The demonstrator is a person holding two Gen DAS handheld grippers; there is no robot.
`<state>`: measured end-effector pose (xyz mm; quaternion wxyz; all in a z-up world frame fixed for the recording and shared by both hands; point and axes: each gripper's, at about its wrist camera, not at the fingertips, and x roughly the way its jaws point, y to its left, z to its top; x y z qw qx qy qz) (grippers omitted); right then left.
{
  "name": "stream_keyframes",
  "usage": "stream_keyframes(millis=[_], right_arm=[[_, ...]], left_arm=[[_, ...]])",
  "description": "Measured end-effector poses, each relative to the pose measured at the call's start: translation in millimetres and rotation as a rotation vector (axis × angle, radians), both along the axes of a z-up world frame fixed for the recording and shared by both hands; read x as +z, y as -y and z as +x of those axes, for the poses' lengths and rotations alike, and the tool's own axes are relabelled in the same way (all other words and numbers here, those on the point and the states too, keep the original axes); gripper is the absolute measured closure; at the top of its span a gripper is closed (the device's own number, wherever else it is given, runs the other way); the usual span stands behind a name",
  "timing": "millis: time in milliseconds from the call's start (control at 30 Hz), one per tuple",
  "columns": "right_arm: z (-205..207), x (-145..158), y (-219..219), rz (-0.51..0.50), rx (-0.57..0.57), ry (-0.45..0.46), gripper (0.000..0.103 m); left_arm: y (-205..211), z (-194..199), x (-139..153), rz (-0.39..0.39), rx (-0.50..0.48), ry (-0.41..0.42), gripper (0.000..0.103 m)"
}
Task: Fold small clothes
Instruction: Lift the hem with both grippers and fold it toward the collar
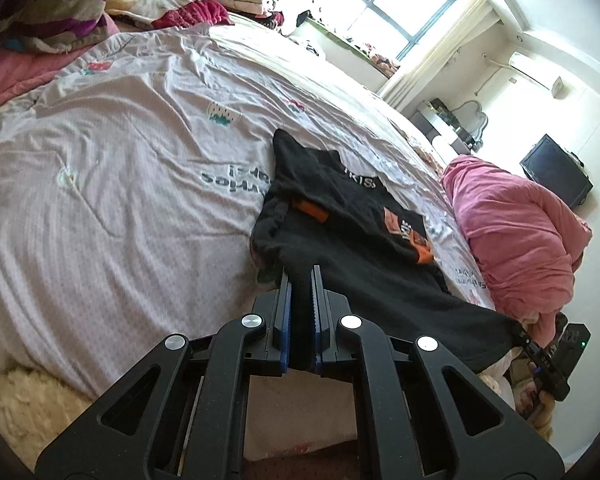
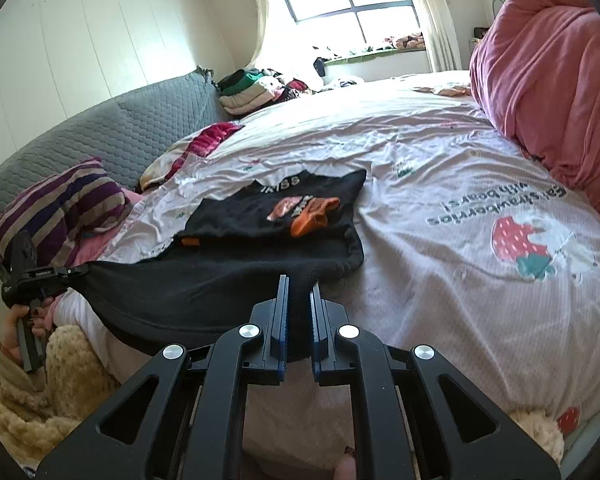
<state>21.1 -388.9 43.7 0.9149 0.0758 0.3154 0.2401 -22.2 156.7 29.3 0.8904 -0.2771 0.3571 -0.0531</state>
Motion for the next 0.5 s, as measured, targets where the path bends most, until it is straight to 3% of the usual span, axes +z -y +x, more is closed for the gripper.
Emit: stream_keyframes(millis=[500], right_arm=[[27.9,23.0,-10.7,-0.014,-0.024,0.067,0.095]], left_arm=[[-3.8,24.4,13.9,0.032,0.027,0.034,0.1]])
